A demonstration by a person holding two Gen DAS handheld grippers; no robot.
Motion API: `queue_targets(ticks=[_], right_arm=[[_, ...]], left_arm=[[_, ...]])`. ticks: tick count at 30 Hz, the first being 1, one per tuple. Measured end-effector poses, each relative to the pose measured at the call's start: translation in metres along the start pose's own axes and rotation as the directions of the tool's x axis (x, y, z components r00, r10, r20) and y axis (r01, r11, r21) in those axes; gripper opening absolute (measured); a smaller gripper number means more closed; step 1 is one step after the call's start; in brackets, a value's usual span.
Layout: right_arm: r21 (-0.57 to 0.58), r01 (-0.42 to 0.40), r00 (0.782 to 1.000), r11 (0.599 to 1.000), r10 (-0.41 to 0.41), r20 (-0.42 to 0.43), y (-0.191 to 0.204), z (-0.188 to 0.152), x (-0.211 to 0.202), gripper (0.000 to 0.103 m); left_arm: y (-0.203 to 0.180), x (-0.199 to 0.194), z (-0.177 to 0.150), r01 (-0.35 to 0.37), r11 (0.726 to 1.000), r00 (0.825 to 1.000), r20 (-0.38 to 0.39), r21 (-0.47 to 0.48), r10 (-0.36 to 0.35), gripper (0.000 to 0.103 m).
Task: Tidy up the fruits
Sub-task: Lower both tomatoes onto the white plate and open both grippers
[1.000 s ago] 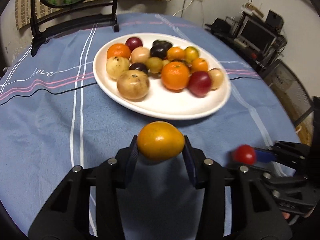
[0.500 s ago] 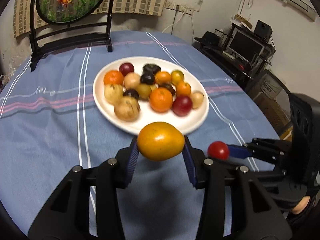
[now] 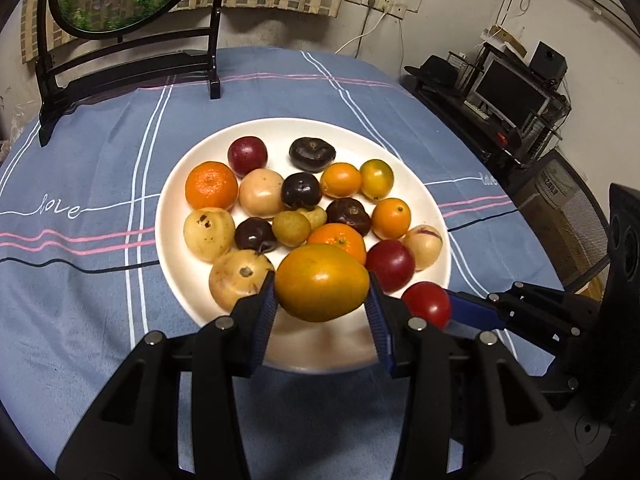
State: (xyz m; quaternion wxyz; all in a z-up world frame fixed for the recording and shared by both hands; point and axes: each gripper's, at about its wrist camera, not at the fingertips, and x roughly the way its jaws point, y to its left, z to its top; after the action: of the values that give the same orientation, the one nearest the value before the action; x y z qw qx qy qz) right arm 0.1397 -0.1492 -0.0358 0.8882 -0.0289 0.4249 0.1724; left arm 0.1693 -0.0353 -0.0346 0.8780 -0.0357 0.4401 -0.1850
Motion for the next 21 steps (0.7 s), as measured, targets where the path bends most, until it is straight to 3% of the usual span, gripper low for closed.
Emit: queue_targets(ticks=[3, 4, 5, 7, 12, 15, 19, 21], right_arm=[[-0.020, 0.004, 1.000, 1.000, -0.004, -0.004, 0.002, 0.003, 0.007, 0.033], [-0.027, 0.020, 1.000, 0.999, -0.020, 0.002, 0.004, 0.004, 0.008, 0.044], [-0.030, 0.030, 0.999, 0.999, -0.030, 0.010, 0.004, 0.003, 0.007, 0.064], [-0.036, 0.046, 0.998, 0.998, -0.045, 0.035, 0.005, 0.002, 0.001, 0.066], [-0.034, 0.054, 0.998, 0.998, -0.054, 0.024, 0.003, -0.001, -0.003, 0.070], [-0.028, 0.061, 0.998, 0.998, -0.060, 0.012, 0.003, -0.007, -0.006, 0.076], [0.002, 0.087, 0.996, 0.996, -0.087, 0.026, 0.000, -0.014, -0.015, 0.099], [0.020, 0.121, 0.992, 0.992, -0.122, 0.034, -0.003, -0.019, -0.023, 0.101]], left_arm=[[0.002, 0.003, 0.004, -0.008, 1.000, 1.000, -0.011, -0.006, 0.008, 0.045], [0.003, 0.002, 0.006, -0.010, 1.000, 1.000, 0.001, -0.006, 0.010, 0.054], [0.004, 0.000, 0.007, -0.013, 1.000, 1.000, 0.010, -0.006, 0.013, 0.069], [0.005, -0.009, 0.011, -0.020, 1.000, 0.999, 0.049, -0.005, 0.020, 0.074], [0.002, -0.021, 0.016, -0.015, 1.000, 0.997, 0.081, 0.005, 0.015, 0.075], [-0.001, -0.028, 0.013, -0.032, 0.999, 0.995, 0.100, 0.007, 0.031, 0.084], [-0.009, -0.051, 0.003, -0.097, 0.995, 0.980, 0.176, 0.020, 0.092, 0.094], [-0.012, -0.067, -0.004, -0.137, 0.990, 0.966, 0.221, 0.011, 0.131, 0.100]])
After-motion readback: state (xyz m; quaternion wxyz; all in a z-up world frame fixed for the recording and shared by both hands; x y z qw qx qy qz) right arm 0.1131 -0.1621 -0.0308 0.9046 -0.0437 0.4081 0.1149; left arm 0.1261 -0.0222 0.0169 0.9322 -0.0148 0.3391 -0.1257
